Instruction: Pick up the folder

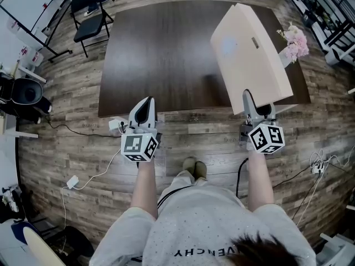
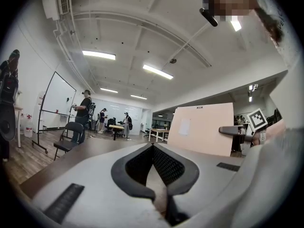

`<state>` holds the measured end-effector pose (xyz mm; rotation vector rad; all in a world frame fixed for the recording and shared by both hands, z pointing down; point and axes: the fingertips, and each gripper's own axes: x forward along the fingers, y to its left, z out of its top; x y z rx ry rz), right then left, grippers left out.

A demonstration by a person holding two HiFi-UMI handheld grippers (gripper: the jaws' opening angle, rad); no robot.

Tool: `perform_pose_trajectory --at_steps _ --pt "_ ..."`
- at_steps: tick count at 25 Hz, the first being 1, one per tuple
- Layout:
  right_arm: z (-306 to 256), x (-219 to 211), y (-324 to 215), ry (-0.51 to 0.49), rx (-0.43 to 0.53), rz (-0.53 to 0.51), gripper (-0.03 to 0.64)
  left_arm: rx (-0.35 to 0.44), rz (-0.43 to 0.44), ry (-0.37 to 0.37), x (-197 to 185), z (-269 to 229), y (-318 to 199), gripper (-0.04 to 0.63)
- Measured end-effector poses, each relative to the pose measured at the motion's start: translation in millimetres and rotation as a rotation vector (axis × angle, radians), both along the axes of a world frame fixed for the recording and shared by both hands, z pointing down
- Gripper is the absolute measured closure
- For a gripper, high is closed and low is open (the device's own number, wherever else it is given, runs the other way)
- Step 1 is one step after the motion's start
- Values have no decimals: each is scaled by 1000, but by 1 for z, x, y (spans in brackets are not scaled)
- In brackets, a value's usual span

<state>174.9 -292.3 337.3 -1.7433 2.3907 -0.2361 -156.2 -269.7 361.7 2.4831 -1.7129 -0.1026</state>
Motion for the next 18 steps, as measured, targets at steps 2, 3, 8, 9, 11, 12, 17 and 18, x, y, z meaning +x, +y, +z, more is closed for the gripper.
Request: perform_pose_trajectory --at_steps 2,3,8,9,11,12,17,18 --pt "-3 1 2 9 2 3 350 5 -4 -2 -1 -4 2 597" --pt "-5 2 4 14 4 6 350 8 -5 -3 -1 -6 3 597" --pt "-13 3 11 23 24 16 350 21 -11 -5 -4 -14 9 597" --pt "-15 2 12 24 27 18 350 23 -12 -5 -5 -15 10 597" --pt "-18 3 12 25 34 21 350 27 -14 -4 -5 -18 11 597" --pt "-20 4 13 25 37 23 350 30 -15 -4 -5 -19 11 597" --pt "-29 9 20 30 54 27 350 38 -20 -4 -3 -27 18 597" --pt "-30 9 22 31 57 29 350 38 -23 -2 -4 -28 20 597"
